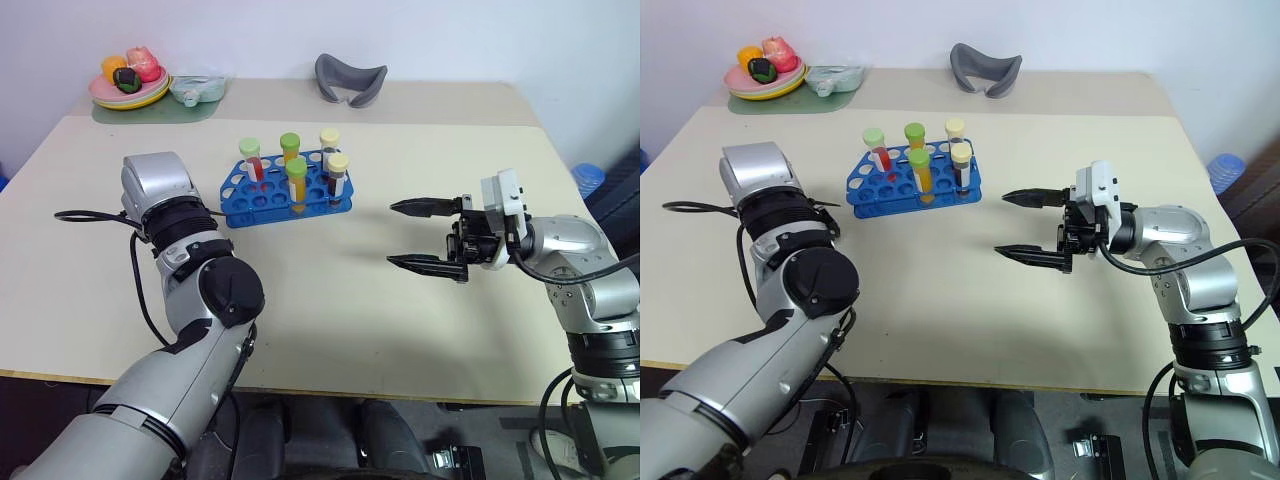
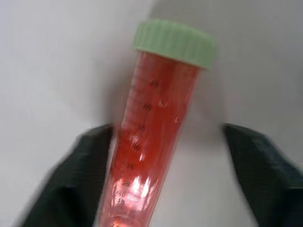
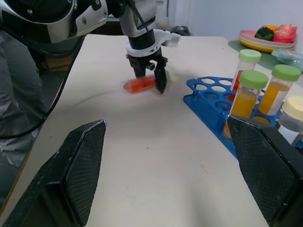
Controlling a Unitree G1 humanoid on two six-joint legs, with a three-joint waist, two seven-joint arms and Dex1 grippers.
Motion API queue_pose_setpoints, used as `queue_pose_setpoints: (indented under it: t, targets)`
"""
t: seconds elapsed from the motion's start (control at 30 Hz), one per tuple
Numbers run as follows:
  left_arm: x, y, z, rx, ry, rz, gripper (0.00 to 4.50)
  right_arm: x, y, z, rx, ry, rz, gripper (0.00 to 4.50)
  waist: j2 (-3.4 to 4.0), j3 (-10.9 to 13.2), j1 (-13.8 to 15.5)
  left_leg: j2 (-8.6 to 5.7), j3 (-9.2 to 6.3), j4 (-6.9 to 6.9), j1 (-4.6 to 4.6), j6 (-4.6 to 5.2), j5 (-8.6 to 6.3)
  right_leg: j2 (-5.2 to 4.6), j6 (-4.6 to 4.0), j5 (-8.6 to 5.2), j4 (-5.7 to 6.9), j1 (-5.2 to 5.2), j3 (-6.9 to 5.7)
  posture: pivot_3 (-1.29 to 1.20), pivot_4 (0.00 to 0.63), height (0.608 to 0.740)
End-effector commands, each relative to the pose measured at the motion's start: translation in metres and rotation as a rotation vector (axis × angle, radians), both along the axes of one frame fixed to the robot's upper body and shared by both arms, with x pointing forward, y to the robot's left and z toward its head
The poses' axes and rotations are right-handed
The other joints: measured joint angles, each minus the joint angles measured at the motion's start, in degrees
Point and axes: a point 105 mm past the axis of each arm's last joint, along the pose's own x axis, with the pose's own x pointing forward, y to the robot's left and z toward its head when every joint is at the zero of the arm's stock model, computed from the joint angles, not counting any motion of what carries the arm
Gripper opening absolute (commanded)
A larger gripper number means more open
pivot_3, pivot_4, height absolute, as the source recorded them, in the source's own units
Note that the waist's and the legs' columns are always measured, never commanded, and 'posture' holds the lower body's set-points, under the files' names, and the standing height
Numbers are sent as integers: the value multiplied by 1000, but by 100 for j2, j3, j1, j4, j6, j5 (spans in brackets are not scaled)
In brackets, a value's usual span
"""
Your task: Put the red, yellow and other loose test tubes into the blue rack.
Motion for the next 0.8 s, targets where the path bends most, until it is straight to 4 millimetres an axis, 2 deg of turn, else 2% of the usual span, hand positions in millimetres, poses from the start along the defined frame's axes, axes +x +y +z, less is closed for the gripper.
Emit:
queue_pose_setpoints:
  t: [0.03, 0.07, 0.1, 0.37, 0.43, 0.5, 0.57, 0.63, 0.7, 0.8]
  targets:
    - [-3, 1, 1, -5, 13, 13, 1584, -3, 3, 9, 12, -50, 10, 4187, 0, 0, -3, 0, 0, 0, 0, 6, -4, 0, 0, 0, 2, -1, 0, 0, 150, 740]
    - [-3, 2, 1, -4, 14, 13, 1119, -3, 3, 9, 12, -51, 9, 4187, 0, 0, -3, 0, 0, 0, 0, 10, -6, 0, 0, 0, 2, -2, 0, 0, 150, 740]
    - [-3, 3, 1, -2, 15, 14, 834, -2, 3, 9, 13, -52, 6, 4187, 0, 0, -2, 1, 0, 0, 0, 10, -6, -1, 0, 0, 3, -2, 0, 0, 150, 740]
    - [1, 4, 10, 7, -49, -5, 819, -1, 3, 7, 24, -52, -6, 4187, 0, 0, 1, 1, 0, 0, 0, 12, -7, -2, 0, 0, 8, -4, 0, 0, 150, 740]
    - [8, 2, 28, 48, -170, -40, 819, -2, 2, 6, 28, -50, -9, 4187, -1, 0, 2, 1, 1, 0, -1, 12, -7, -2, 0, 0, 10, -5, 0, 0, 150, 740]
    - [8, 8, 55, 172, -347, -36, 819, -2, 0, 6, 35, -48, -21, 4187, -4, 2, -1, 4, 0, 3, -9, 9, -6, -3, 0, 0, 29, -12, 0, 0, 150, 740]
    - [5, 0, 76, 165, -544, -40, 819, -2, -2, 7, 47, -44, -36, 4187, -5, 3, 10, 12, 1, 7, -18, -3, 0, -5, 0, 0, 38, -23, 2, 0, 150, 740]
    - [3, -24, 99, 131, -780, -176, 819, -2, -3, 7, 54, -41, -47, 4187, -4, 3, 21, 15, 2, 10, -27, -13, 5, -5, 0, 1, 41, -31, 2, 0, 150, 740]
    - [-4, -51, 119, 176, -943, -381, 819, -2, -3, 7, 61, -40, -52, 4187, -4, 2, 11, 15, 5, 12, -27, -13, 5, -5, 0, 1, 41, -30, 3, 0, 150, 740]
    - [-22, -74, 145, 368, -1179, -655, 819, 0, -1, 10, 85, -38, -63, 4187, -3, 2, -25, 16, 8, 10, -21, -12, 4, -2, -1, 1, 40, -29, 7, 0, 150, 740]
